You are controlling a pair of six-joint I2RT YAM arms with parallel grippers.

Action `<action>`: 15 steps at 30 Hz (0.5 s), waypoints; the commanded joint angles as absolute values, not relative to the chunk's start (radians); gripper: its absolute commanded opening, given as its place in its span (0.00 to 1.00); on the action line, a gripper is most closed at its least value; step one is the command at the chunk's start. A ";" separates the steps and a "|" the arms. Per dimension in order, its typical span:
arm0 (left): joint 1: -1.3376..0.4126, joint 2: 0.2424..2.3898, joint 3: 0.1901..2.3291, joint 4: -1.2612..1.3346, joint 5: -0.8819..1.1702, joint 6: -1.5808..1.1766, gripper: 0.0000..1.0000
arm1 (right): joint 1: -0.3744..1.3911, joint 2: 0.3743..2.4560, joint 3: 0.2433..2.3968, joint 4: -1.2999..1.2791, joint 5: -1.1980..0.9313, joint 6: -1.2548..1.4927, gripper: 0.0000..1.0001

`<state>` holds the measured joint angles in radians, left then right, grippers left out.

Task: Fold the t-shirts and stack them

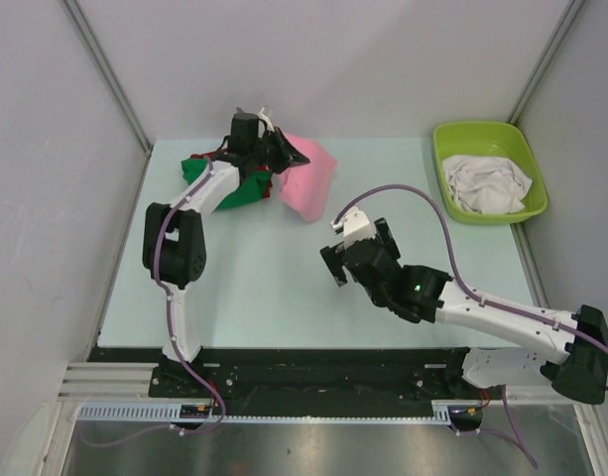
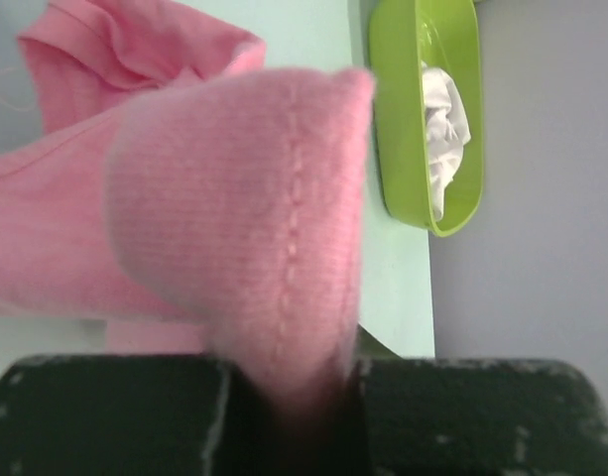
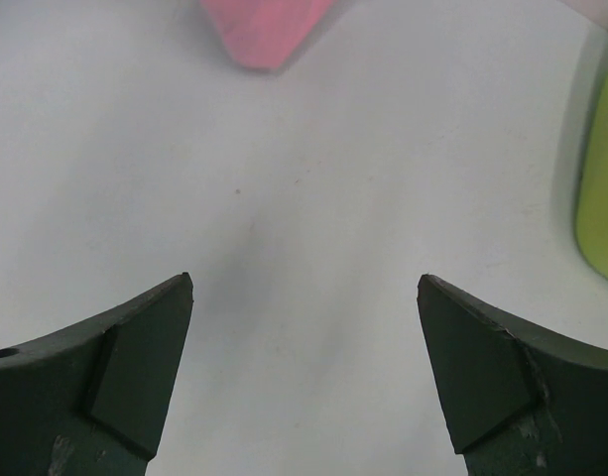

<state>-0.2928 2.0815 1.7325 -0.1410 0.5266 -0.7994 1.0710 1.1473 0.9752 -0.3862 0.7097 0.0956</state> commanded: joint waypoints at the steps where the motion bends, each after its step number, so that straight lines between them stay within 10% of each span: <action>1: -0.241 2.120 1.871 -0.273 0.551 -0.713 0.00 | 1.130 1.181 0.954 -0.353 0.723 0.161 1.00; 15: -0.088 2.292 2.264 -0.374 0.675 -0.736 0.00 | 1.180 1.278 0.933 -0.267 0.704 0.172 1.00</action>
<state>-0.1284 2.2940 2.1616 -0.3813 0.5884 -0.7250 1.1667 1.2510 0.9344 -0.3305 0.6952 0.1528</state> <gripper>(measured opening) 0.114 0.994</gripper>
